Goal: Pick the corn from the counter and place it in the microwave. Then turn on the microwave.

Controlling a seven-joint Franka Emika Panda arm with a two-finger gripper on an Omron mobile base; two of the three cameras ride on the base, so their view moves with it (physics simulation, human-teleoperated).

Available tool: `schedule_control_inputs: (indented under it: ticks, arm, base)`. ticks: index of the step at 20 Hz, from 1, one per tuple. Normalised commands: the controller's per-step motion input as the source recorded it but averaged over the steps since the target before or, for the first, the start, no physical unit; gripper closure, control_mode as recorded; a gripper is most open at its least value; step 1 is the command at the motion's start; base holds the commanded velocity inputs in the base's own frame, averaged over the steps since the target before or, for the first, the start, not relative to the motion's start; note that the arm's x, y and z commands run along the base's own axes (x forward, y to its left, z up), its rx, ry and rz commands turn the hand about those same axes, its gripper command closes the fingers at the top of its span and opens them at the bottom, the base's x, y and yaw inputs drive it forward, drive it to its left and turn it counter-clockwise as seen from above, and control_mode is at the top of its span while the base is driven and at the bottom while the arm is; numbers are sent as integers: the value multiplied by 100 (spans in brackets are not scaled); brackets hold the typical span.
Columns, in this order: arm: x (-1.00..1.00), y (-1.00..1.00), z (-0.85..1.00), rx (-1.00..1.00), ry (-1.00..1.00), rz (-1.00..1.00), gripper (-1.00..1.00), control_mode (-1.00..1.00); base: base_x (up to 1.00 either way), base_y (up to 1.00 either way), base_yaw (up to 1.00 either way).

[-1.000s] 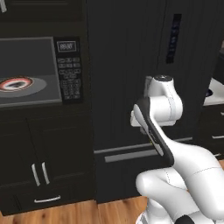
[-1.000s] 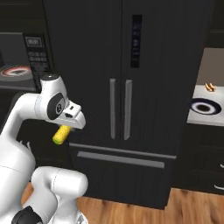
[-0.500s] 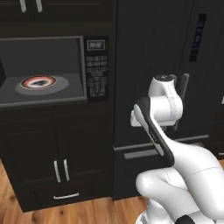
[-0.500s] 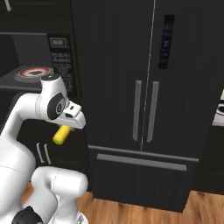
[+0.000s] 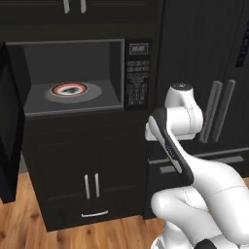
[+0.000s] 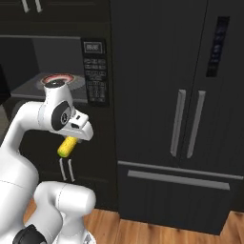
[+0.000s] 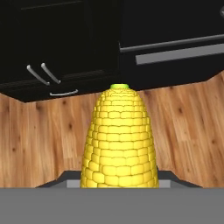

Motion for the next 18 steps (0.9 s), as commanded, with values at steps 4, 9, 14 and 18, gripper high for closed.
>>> schedule_control_inputs:
  ticks: [4,9,14,18]
  arm:
    - [0,0,0,0,0,0,100,100]
    - [0,0,0,0,0,0,100,100]
    - [0,0,0,0,0,0,100,100]
    - [0,0,0,0,0,0,100,100]
  base:
    - [-8,54,0]
    - [-9,52,1]
    - [-4,49,3]
    - [0,41,11]
